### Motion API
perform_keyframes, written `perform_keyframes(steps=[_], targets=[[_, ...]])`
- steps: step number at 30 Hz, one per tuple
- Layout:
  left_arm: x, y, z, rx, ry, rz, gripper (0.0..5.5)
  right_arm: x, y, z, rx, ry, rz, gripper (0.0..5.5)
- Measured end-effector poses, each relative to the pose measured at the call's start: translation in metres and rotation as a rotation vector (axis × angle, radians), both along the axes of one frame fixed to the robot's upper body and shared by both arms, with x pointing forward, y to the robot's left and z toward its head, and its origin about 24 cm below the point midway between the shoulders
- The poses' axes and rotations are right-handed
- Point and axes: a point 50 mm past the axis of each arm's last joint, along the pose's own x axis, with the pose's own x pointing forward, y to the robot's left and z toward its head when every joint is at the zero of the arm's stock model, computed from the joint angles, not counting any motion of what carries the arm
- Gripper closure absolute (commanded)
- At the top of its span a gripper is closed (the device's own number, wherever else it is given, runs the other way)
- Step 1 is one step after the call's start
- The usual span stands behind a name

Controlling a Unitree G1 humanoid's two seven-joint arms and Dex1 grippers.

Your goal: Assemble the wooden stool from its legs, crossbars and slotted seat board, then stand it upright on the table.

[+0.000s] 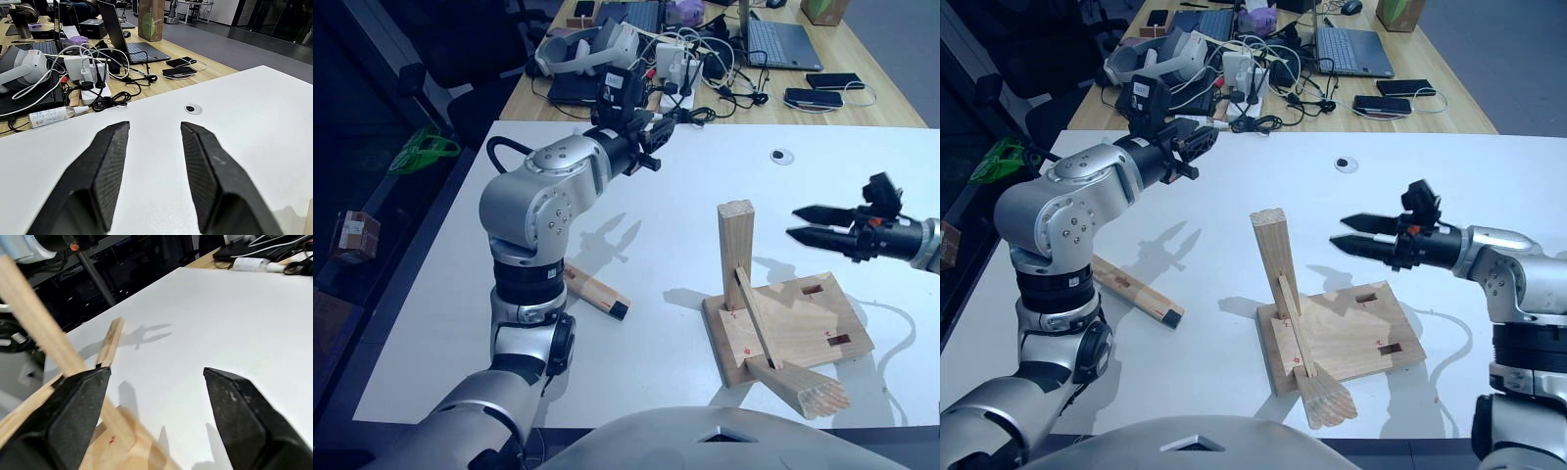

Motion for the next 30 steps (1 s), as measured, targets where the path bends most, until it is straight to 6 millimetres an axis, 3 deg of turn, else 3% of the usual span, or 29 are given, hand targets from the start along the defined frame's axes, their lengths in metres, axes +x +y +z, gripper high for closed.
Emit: perform_keyframes(steps=[5,9,15,26,30], targets=[[0.001,0.002,0.002,0.010,-0.006,0.002,3.56,-0.018,0.015,-0.021,-0.051,0.102,0.191,1.93],[0.002,-0.001,0.003,0.017,-0.003,-0.012,3.53,-0.023,0.038,-0.033,-0.056,0.108,0.295,2.66],[0.003,-0.001,0.004,0.018,-0.004,-0.015,3.53,-0.017,0.053,-0.040,-0.074,0.073,0.314,3.67],[0.002,-0.007,0.003,0.009,0.001,-0.032,3.53,-0.006,0.059,-0.043,-0.100,0.019,0.313,3.67],[0.002,-0.008,0.003,0.005,0.002,-0.034,3.53,-0.004,0.069,-0.043,-0.070,0.013,0.331,4.20]])
